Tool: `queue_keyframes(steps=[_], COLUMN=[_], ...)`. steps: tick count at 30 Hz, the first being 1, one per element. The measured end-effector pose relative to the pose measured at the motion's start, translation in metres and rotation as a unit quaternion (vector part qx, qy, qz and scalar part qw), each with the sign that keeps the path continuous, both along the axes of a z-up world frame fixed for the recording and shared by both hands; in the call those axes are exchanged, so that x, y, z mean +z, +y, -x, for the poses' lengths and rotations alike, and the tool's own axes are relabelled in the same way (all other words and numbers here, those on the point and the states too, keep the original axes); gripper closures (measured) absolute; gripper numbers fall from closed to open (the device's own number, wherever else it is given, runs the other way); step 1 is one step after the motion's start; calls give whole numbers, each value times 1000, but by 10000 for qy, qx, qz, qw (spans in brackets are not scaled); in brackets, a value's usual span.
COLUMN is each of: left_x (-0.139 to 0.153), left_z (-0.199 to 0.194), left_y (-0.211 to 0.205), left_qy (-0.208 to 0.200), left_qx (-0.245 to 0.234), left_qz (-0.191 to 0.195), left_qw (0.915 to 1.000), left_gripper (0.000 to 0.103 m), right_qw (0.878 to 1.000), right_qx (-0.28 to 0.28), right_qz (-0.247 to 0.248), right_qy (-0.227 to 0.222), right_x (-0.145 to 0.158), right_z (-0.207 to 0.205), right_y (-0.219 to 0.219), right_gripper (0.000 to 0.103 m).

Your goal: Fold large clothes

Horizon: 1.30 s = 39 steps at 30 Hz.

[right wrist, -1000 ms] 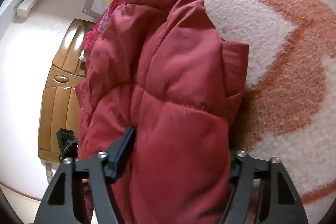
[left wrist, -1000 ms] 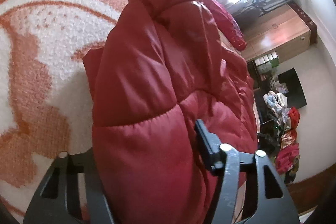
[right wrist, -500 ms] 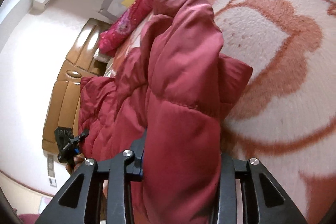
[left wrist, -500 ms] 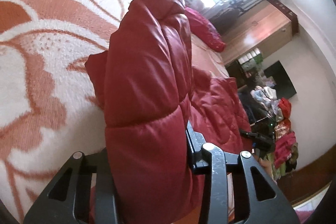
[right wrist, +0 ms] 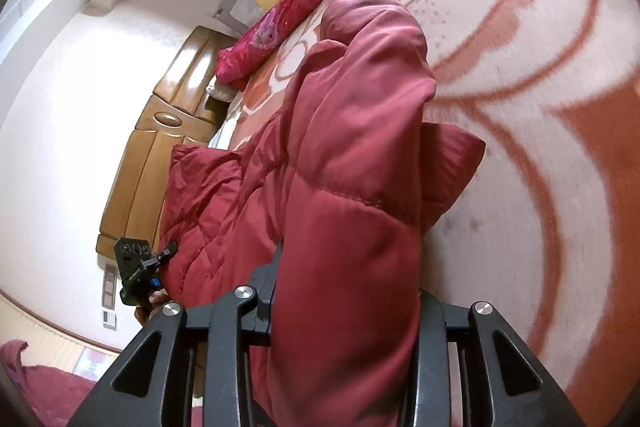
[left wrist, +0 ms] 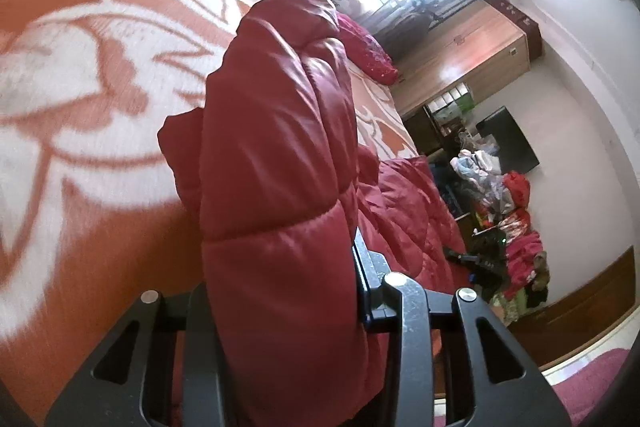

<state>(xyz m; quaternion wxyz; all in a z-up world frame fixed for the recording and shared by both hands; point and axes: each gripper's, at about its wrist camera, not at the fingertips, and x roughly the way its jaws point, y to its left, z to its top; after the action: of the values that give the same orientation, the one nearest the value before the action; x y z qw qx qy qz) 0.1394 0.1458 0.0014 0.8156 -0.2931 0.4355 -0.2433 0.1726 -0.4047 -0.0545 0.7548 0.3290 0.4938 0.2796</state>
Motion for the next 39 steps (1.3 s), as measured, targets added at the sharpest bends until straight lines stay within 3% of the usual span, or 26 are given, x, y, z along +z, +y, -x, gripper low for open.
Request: queue_keyframes(steps=[10, 19, 33, 39], left_x=[-25, -47, -57, -42], left_z=[32, 31, 33, 42], left_y=[8, 3, -12, -20], left_qy=[171, 301, 333, 203], left_qx=[54, 238, 433, 687], left_qz=[-193, -841, -1641, -2182], left_qw=[9997, 9957, 9849, 9733], left_gripper=[69, 65, 42, 29], right_qw=[9998, 9985, 9951, 9918], right_qx=[-144, -354, -666, -744], right_qz=[-79, 354, 711, 1025], right_qy=[125, 236, 194, 140], right_x=[-21, -38, -49, -43], right_z=[33, 38, 49, 53], right_y=[-8, -6, -1, 4], right_gripper=[66, 51, 35, 32])
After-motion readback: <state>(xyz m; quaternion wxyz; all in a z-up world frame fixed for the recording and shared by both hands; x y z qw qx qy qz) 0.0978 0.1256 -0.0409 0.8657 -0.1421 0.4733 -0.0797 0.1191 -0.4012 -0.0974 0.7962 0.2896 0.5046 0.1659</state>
